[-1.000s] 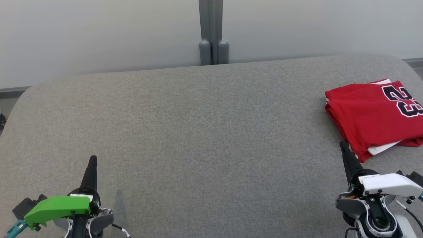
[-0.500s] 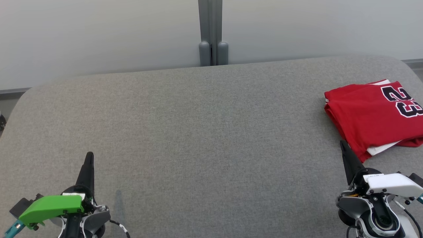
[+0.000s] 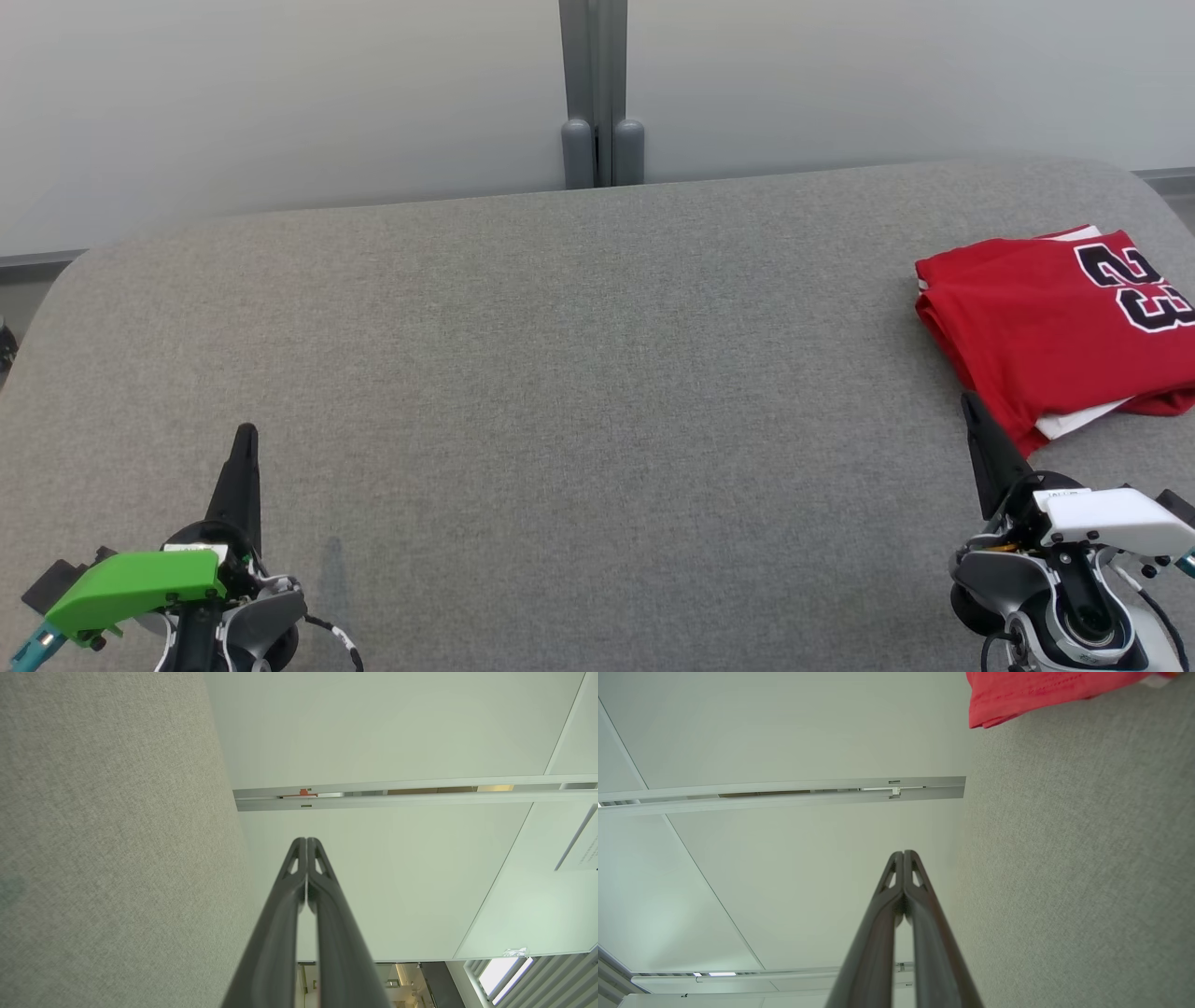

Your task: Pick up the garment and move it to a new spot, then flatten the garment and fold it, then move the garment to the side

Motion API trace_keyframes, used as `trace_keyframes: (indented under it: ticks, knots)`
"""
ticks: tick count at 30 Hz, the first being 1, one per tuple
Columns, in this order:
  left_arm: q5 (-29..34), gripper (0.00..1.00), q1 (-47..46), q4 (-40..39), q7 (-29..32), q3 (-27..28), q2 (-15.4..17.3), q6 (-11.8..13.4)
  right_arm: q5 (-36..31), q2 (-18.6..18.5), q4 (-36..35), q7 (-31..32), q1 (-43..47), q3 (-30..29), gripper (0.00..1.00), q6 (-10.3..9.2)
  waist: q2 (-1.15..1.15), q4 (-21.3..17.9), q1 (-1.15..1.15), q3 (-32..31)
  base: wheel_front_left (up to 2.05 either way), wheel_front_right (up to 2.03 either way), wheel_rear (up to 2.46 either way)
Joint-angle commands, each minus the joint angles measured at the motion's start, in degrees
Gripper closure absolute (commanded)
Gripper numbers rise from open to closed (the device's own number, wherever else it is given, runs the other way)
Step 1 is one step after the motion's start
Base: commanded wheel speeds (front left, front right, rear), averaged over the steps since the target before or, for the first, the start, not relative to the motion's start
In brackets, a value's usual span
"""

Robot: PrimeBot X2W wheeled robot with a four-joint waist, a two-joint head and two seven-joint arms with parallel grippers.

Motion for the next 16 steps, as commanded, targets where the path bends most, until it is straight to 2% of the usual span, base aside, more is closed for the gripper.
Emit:
trace_keyframes:
  ticks: [1,16]
  knots:
    - [-0.2,1.00,-0.7,-0.1,0.2,0.1,0.3,-0.3,0.3,-0.3,0.1,0.3,-0.7,-0.1,1.00,0.02,0.00,0.0,0.00,0.0,0.00,0.00,0.00]
    - [-0.2,1.00,-0.7,-0.1,0.2,0.1,0.3,-0.3,0.3,-0.2,0.1,0.3,-0.7,-0.1,1.00,0.02,0.00,0.0,0.00,0.0,0.00,0.00,0.00]
